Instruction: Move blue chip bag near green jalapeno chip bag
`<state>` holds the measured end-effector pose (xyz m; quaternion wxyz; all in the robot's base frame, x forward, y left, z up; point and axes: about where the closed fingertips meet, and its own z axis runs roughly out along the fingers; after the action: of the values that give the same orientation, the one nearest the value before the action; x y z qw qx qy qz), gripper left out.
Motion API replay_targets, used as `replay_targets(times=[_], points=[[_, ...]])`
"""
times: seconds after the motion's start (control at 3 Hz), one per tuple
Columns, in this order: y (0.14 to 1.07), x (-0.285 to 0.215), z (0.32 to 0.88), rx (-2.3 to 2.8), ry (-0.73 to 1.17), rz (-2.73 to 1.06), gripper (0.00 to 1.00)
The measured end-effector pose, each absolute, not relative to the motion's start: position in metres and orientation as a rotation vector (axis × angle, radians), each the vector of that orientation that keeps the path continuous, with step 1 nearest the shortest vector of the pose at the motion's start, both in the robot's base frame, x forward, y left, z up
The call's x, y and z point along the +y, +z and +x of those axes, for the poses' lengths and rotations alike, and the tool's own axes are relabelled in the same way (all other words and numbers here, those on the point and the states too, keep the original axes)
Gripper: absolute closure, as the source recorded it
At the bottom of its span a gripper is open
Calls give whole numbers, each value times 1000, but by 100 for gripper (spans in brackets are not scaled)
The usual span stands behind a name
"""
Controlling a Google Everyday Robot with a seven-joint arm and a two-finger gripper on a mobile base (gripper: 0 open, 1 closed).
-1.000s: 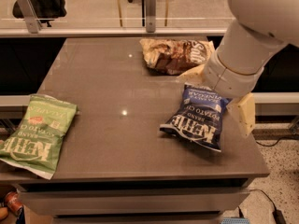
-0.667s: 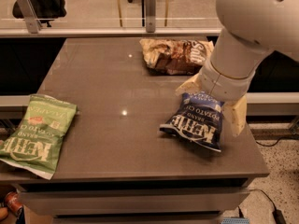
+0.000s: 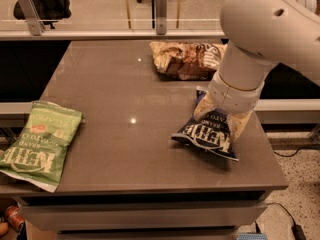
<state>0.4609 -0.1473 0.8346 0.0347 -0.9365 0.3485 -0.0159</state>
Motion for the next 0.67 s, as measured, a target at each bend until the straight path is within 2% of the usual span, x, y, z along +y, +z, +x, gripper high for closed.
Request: replay_targets(times=[0.67], points=[[856, -137, 461, 1063, -12, -2836, 97]])
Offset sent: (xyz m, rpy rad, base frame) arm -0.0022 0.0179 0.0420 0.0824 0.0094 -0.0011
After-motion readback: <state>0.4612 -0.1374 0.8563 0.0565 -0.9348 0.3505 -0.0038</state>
